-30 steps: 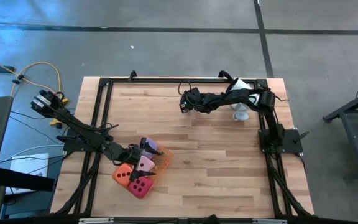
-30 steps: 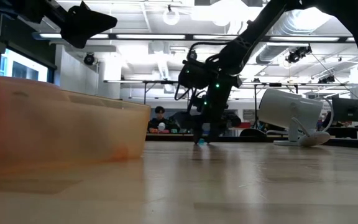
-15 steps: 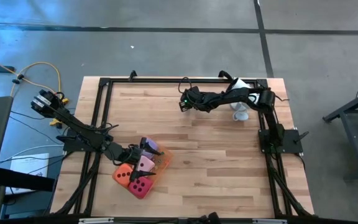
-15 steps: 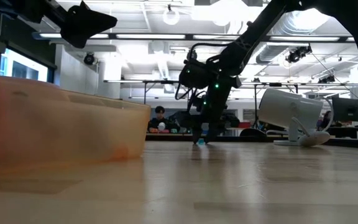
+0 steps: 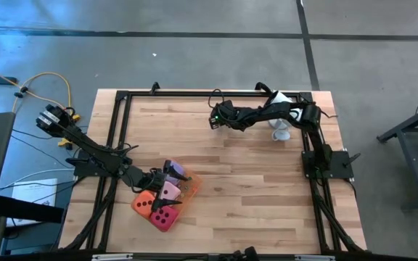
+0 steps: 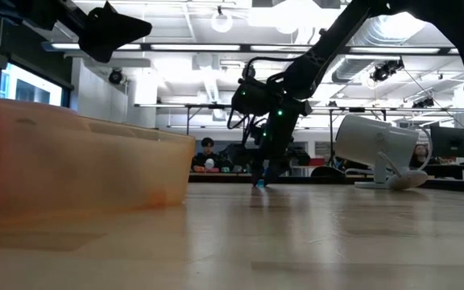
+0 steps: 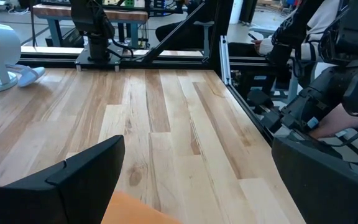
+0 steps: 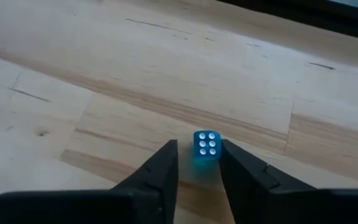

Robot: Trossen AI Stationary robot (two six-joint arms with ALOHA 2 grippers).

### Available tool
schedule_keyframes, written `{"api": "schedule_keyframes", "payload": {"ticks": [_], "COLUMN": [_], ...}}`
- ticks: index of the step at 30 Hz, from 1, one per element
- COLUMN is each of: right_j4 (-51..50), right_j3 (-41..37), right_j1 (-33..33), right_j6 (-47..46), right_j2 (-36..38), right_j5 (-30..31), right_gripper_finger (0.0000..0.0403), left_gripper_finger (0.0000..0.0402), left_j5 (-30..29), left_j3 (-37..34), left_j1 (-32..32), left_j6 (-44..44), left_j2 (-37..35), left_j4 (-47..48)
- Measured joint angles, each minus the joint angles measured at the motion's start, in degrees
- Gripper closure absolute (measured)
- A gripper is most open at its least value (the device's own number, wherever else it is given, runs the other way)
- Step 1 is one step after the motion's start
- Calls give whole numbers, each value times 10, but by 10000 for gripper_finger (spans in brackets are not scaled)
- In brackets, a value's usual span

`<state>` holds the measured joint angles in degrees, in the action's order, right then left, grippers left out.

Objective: Pick & Place Dice
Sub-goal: Put the small blue dice into the orange bin

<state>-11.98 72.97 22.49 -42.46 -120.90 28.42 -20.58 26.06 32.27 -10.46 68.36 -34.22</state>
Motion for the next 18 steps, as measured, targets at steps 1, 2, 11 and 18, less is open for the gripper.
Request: {"api": "schedule_keyframes", "payload": {"ticks": [1, 2, 11, 18], "right_j4": [-1, -1, -1, -21], "right_j3": [0, 0, 1, -2], "right_j1": [0, 0, 0, -45], "right_j6": [0, 0, 33, 80], "right_j2": [0, 0, 0, 26], "right_j5": [3, 5, 8, 33], "right_gripper_finger": [307, 312, 373, 370], "left_gripper_finger": [4, 4, 4, 4], "left_j5": [0, 0, 0, 0], "left_j3": [0, 0, 0, 0], "left_j1": [0, 0, 0, 0], "left_j6": [0, 0, 0, -1], "left_j2": [0, 0, 0, 0], "left_j4": [0, 0, 1, 19]}}
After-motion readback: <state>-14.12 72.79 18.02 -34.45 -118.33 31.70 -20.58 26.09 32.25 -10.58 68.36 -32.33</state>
